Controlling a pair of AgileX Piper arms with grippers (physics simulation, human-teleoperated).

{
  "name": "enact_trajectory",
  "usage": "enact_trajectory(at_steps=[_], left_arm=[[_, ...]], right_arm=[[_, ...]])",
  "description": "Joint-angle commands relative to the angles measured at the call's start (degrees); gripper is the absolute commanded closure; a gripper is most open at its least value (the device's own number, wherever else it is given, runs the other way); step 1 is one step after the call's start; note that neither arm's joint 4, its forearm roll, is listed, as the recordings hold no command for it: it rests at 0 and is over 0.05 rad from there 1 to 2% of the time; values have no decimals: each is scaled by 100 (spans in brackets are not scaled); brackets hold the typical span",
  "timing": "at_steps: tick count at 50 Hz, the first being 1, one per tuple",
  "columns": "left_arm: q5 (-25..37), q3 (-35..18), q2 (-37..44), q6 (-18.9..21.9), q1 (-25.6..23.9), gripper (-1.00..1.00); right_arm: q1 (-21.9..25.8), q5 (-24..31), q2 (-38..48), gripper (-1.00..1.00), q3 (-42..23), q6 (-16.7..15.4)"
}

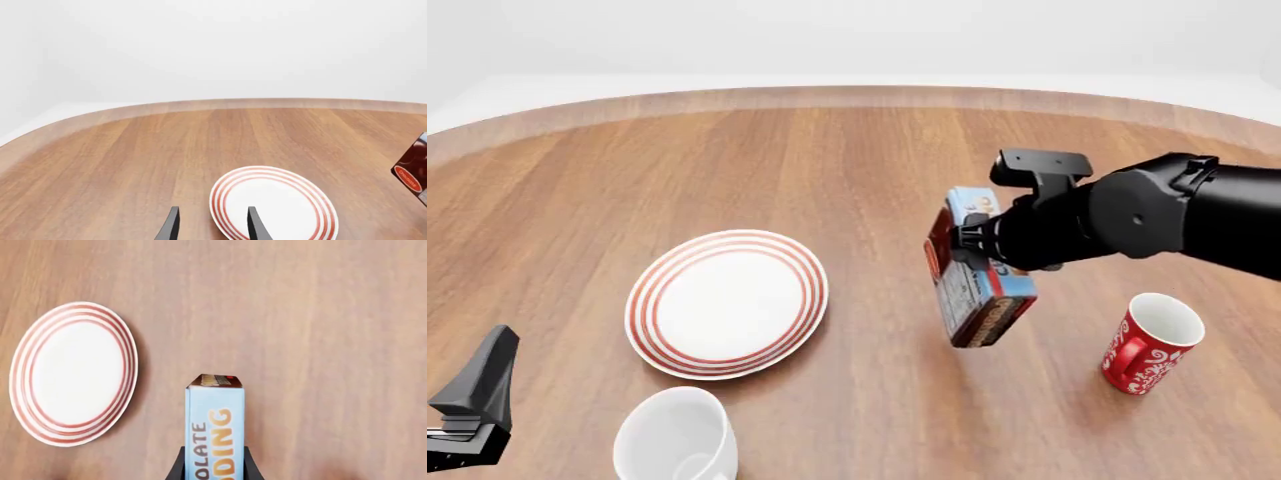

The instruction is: Pick up the white mug and put it on the plate, and put the chocolate pudding to the right of the plate.

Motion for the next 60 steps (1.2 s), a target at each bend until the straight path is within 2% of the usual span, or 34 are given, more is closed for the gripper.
enact_trajectory(at_steps=[1,13,40,60], left_arm=[[0,0,0,0,0,-100],[0,0,0,0,0,-100],[0,0,0,0,0,-100],[0,0,0,0,0,-100]], right_arm=[[40,-32,324,100,-291,141],[55,-98,578,100,-464,65],[276,-286,1213,100,-741,157],[284,-356,1545,100,-867,89]])
